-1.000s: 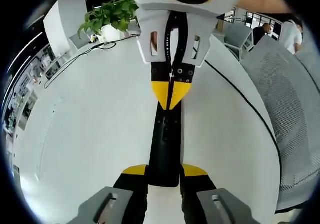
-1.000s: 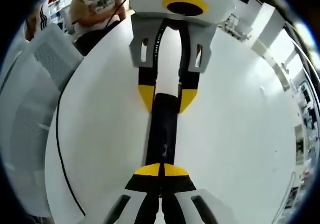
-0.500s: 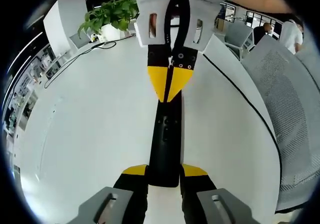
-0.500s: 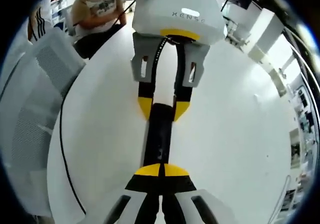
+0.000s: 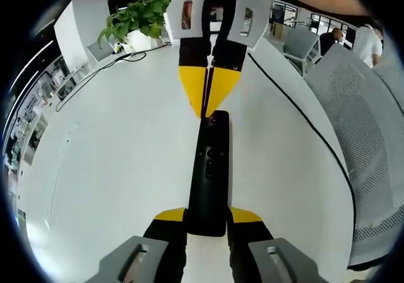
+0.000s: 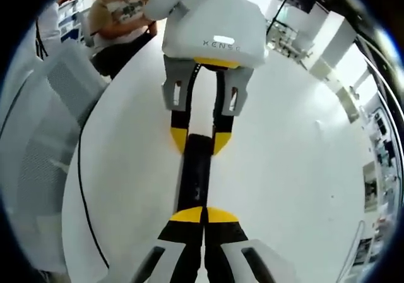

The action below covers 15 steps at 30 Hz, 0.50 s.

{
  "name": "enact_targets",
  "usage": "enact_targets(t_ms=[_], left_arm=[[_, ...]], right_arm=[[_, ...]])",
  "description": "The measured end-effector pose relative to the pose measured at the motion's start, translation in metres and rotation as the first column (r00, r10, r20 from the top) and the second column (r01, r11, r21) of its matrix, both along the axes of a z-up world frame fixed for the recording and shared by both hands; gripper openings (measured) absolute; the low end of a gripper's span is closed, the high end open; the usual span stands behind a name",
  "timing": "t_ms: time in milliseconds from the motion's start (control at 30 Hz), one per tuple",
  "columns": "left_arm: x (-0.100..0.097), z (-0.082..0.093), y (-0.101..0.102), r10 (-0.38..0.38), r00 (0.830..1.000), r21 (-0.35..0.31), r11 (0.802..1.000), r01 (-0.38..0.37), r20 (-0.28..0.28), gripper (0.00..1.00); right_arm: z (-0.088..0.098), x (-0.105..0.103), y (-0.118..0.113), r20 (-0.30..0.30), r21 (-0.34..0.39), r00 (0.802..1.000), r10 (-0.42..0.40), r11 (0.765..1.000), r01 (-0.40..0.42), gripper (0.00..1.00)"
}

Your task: Press the specified remote control buttons in sequence, fully releasing each button before pressing the next.

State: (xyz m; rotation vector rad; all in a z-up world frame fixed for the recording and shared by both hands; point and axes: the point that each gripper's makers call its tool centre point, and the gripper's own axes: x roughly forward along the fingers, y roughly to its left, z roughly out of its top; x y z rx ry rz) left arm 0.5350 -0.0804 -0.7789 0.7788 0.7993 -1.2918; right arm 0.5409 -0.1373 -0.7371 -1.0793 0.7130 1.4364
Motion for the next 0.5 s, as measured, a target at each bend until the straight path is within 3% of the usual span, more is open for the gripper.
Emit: enact_targets(t_ms=[500], left_arm=[[-0.0003, 0.0, -0.0006, -0.005, 1.0, -0.008, 1.0, 0.005, -0.001, 0.23]], right_arm=[[-0.0065, -0.0001, 0.0037, -0.022, 0.002, 1.0, 0.005, 1.0, -0.004, 0.0]])
